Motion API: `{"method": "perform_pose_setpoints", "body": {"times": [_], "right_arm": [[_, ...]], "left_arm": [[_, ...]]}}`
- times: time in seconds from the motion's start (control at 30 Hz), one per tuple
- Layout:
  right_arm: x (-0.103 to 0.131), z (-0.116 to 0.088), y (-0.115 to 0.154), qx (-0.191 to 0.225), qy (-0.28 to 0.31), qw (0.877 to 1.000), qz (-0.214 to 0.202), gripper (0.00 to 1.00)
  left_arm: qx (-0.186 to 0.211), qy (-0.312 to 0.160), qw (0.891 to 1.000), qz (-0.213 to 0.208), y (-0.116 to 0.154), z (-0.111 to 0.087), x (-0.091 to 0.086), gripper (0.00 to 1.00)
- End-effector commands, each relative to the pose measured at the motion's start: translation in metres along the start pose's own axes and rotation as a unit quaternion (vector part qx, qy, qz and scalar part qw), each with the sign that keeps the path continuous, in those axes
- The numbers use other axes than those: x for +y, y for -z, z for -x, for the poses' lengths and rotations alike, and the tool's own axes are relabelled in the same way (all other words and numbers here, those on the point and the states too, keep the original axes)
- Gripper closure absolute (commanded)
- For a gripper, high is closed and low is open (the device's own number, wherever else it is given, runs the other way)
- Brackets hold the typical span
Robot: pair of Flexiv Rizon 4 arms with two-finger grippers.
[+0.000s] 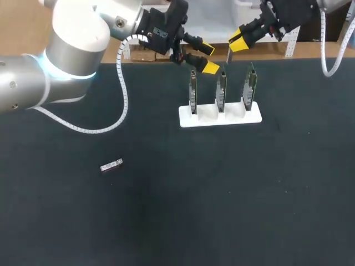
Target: Pick up the optical module with the left hand, and insert it into the network port with the right hand.
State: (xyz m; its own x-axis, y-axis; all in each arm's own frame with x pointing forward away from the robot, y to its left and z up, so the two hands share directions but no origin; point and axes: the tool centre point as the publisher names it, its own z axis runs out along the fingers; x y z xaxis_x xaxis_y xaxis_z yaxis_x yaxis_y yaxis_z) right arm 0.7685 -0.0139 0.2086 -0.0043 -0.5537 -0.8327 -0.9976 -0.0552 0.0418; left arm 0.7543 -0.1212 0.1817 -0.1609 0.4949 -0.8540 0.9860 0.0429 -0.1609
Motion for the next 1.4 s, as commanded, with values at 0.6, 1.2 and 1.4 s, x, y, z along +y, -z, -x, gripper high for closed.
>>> {"method": "perform_pose_setpoints", "body": {"times": [0.6, 1.2, 1.4], "right_arm": [[0.003, 0.001, 0.002, 0.0, 0.005, 1.0, 0.002, 1.0], [0.005, -0.001, 0.005, 0.003, 0.006, 1.0, 0.003, 1.0], [0.006, -0.002, 0.005, 0.003, 0.004, 1.0, 0.003, 1.0]], "left_arm": [[0.02, -0.005, 1.0, 0.017, -0.001, -0.008, -0.003, 0.0], [0.038, 0.004, 0.999, 0.016, -0.008, -0.011, -0.001, 0.0], [0.033, 0.004, 0.999, 0.013, -0.013, -0.013, 0.0, 0.0]]}}
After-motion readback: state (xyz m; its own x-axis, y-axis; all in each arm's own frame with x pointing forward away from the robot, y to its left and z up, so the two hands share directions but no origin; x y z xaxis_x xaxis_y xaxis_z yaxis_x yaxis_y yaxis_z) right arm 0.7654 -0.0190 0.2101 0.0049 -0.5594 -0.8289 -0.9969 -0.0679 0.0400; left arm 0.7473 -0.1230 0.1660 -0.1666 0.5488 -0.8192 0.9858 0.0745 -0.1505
